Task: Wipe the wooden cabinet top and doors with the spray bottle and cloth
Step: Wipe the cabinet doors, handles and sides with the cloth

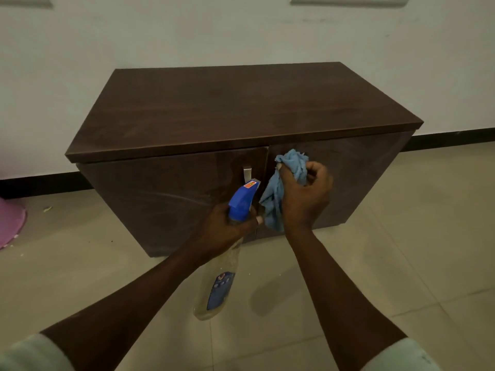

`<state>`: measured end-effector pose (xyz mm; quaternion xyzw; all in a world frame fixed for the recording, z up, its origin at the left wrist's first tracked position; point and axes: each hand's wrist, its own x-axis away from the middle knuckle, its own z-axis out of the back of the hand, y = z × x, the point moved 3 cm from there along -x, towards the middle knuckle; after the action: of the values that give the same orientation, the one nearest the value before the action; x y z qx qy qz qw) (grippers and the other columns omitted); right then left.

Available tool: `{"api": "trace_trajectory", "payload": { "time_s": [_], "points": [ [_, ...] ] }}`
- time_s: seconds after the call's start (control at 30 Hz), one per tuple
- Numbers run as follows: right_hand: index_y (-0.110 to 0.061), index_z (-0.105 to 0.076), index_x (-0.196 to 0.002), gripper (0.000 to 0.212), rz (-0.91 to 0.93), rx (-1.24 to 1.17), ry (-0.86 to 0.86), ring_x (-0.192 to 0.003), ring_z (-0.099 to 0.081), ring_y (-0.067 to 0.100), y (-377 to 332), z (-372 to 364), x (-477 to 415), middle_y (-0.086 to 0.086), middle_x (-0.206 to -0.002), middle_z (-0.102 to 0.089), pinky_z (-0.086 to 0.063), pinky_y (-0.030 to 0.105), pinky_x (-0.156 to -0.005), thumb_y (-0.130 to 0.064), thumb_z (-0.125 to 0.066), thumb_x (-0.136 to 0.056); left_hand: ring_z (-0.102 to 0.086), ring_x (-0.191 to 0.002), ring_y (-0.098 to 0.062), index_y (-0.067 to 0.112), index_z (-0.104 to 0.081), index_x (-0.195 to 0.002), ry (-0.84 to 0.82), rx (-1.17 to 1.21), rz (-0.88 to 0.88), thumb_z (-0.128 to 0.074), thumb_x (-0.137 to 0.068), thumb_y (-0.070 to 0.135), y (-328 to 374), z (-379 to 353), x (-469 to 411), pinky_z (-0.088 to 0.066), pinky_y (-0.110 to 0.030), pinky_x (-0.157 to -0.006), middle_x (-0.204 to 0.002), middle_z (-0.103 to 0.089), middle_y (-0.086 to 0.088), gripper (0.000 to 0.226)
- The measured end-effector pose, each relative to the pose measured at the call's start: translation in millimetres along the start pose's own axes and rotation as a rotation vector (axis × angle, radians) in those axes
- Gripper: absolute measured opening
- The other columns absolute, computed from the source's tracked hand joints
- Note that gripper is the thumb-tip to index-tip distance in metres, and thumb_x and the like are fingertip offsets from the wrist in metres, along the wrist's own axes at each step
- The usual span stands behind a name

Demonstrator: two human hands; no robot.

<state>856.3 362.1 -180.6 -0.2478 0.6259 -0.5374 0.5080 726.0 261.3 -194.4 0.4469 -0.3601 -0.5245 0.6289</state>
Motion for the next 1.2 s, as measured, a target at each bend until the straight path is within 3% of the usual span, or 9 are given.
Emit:
{"api": "trace_trajectory", "payload": {
  "time_s": [0.17, 0.3, 0.47, 0.53, 0.77, 0.93, 1.03, 1.13, 1.2],
  "points": [
    [-0.009, -0.063, -0.112, 0.036, 0.048, -0.057, -0.079, -0.101, -0.061, 0.011, 7.5, -7.9, 15.5, 0.003, -0.110, -0.064, -0.055, 0.029, -0.085, -0.018, -0.075, -0.079, -0.061, -0.076, -0.021, 0.023, -0.058, -0.086, 0.016, 0.014, -0.029, -0.067, -0.083, 0.025, 8.9, 1.3, -1.7, -0.051, -0.021, -0.066, -0.082, -0.063, -0.011, 0.009],
    [-0.009, -0.066, -0.108, 0.030, 0.239, 0.020, -0.097, -0.094, -0.058, 0.008, -13.2, -12.9, -1.4, 0.006, -0.109, -0.061, -0.044, 0.004, -0.078, -0.019, -0.074, -0.081, -0.057, -0.065, -0.013, 0.026, -0.056, -0.084, 0.032, 0.000, -0.032, -0.067, -0.083, 0.028, 6.6, 2.0, -1.3, -0.051, -0.023, -0.065, -0.074, -0.059, -0.005, 0.012],
    [-0.005, -0.067, -0.108, 0.028, 0.343, 0.119, -0.176, -0.099, -0.059, 0.017, 1.1, -8.5, 10.5, 0.012, -0.112, -0.058, -0.052, 0.017, -0.081, -0.008, -0.072, -0.080, -0.058, -0.063, -0.003, 0.024, -0.059, -0.086, 0.014, -0.007, -0.021, -0.067, -0.083, 0.027, 4.1, 4.3, -0.3, -0.050, -0.017, -0.063, -0.073, -0.060, 0.002, 0.010],
    [-0.004, -0.068, -0.104, 0.026, 0.274, 0.098, -0.142, -0.096, -0.061, 0.017, 4.1, -9.1, 6.7, 0.011, -0.108, -0.062, -0.049, 0.011, -0.077, -0.008, -0.073, -0.079, -0.058, -0.064, -0.001, 0.024, -0.059, -0.087, 0.028, -0.001, -0.018, -0.068, -0.083, 0.027, 5.8, 6.2, -1.3, -0.051, -0.018, -0.064, -0.075, -0.061, 0.003, 0.010],
    [-0.014, -0.062, -0.099, 0.022, 0.044, -0.320, -0.018, -0.086, -0.065, 0.009, -38.5, 12.2, -28.4, 0.001, -0.093, -0.067, -0.054, 0.023, -0.078, -0.009, -0.074, -0.081, -0.056, -0.059, -0.009, 0.013, -0.060, -0.089, 0.010, 0.044, 0.014, -0.068, -0.083, 0.025, 4.5, 5.5, 3.1, -0.050, -0.025, -0.059, -0.067, -0.057, -0.002, 0.016],
    [-0.017, -0.062, -0.106, 0.025, -0.307, -0.611, -0.002, -0.094, -0.069, 0.019, -29.7, 45.1, -39.4, 0.005, -0.104, -0.069, -0.057, 0.033, -0.080, -0.016, -0.072, -0.084, -0.060, -0.063, 0.001, 0.029, -0.058, -0.089, 0.021, 0.043, 0.029, -0.066, -0.083, 0.024, 3.3, 16.5, 7.3, -0.049, -0.015, -0.060, -0.076, -0.061, 0.005, 0.011],
    [-0.009, -0.062, -0.114, 0.033, -0.434, -0.715, -0.061, -0.087, -0.070, 0.019, -33.1, 56.3, -38.1, 0.008, -0.101, -0.068, -0.057, 0.031, -0.073, -0.034, -0.058, -0.093, -0.061, -0.071, 0.008, 0.038, -0.053, -0.096, 0.023, -0.001, 0.025, -0.065, -0.085, 0.022, 0.9, 29.0, 15.0, -0.048, -0.014, -0.063, -0.086, -0.061, 0.010, 0.022],
    [-0.017, -0.074, -0.090, 0.056, -0.493, -1.051, -0.192, -0.072, -0.066, 0.010, -52.1, 51.0, -33.3, -0.002, -0.078, -0.068, -0.054, 0.026, -0.068, -0.044, -0.026, -0.101, -0.060, -0.070, 0.009, 0.039, -0.051, -0.093, 0.096, -0.050, 0.031, -0.066, -0.084, 0.024, -5.0, 46.8, 29.0, -0.050, -0.011, -0.059, -0.085, -0.062, 0.009, 0.024],
    [-0.015, -0.064, -0.112, 0.060, -0.529, -1.160, -0.265, -0.083, -0.065, 0.016, -59.5, 37.2, -18.6, 0.002, -0.093, -0.065, -0.053, 0.030, -0.074, -0.051, -0.019, -0.100, -0.059, -0.062, 0.005, 0.035, -0.051, -0.085, 0.149, -0.112, 0.059, -0.066, -0.082, 0.030, -8.6, 59.2, 37.8, -0.049, -0.010, -0.056, -0.075, -0.061, 0.003, 0.016]
  ]
}}
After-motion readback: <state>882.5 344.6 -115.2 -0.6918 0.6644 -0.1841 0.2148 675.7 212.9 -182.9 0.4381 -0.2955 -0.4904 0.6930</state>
